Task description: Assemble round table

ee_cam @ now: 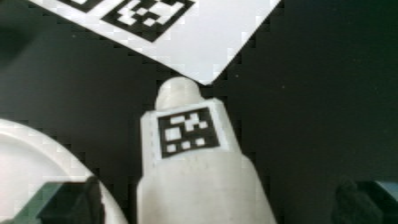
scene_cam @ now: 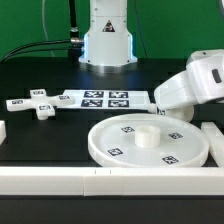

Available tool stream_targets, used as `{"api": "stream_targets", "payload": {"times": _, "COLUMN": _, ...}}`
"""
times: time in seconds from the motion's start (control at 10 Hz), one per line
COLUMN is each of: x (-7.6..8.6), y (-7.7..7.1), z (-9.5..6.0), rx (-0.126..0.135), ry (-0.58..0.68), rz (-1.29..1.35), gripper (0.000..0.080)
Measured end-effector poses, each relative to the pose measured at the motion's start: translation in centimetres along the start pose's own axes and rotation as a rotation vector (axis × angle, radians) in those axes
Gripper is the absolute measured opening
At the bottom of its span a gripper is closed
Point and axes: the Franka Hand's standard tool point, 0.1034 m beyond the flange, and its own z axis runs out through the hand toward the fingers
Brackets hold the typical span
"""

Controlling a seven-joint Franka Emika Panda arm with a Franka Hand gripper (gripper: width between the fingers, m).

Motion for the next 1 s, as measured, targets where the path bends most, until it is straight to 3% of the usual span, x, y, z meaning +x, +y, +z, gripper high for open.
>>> {"api": "stream_targets", "payload": {"times": 0.3, "x": 0.25, "y": -0.08, "z": 0.49, "rx": 0.001, "ry": 0.003, "rz": -0.002, "gripper": 0.0649}}
{"api": "stream_targets", "payload": {"times": 0.5, "x": 0.24, "y": -0.05, "z": 0.43, "rx": 0.001, "ry": 0.004, "rz": -0.002, "gripper": 0.0405}}
{"api": "stream_targets", "payload": {"times": 1.0, "x": 0.21, "y": -0.02, "z": 0.3, "rx": 0.001, "ry": 0.007, "rz": -0.004, "gripper": 0.0407}}
